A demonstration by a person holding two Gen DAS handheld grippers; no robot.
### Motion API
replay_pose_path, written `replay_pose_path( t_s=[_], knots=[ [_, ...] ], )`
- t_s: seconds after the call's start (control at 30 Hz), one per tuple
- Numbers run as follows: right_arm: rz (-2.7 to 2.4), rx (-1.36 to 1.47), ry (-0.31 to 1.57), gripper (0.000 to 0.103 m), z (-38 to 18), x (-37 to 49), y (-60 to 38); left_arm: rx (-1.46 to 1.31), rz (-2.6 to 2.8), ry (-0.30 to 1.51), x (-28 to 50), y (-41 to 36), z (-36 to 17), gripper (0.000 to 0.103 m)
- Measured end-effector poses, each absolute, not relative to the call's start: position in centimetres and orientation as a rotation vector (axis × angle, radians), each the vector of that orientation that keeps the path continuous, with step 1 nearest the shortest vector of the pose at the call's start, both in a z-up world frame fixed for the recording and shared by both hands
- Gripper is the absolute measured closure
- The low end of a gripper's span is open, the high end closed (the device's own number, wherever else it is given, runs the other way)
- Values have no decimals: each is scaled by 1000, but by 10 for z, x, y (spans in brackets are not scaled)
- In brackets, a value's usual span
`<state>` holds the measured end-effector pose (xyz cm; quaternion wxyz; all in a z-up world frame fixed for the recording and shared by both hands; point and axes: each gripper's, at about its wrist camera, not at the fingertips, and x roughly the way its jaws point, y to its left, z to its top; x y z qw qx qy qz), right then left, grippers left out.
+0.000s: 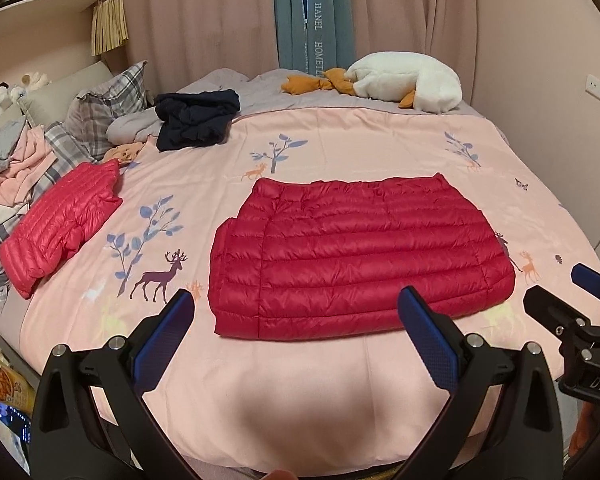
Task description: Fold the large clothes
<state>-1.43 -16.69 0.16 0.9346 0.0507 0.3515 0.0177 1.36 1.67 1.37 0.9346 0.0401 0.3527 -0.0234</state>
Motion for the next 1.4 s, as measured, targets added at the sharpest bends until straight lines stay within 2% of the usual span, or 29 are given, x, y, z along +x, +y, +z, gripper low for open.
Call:
replay_pose_path(
  t_s=[1.4],
  knots=[
    [44,89,721,2,0,-6,-156,73,-29,716,15,27,16,1]
  ],
)
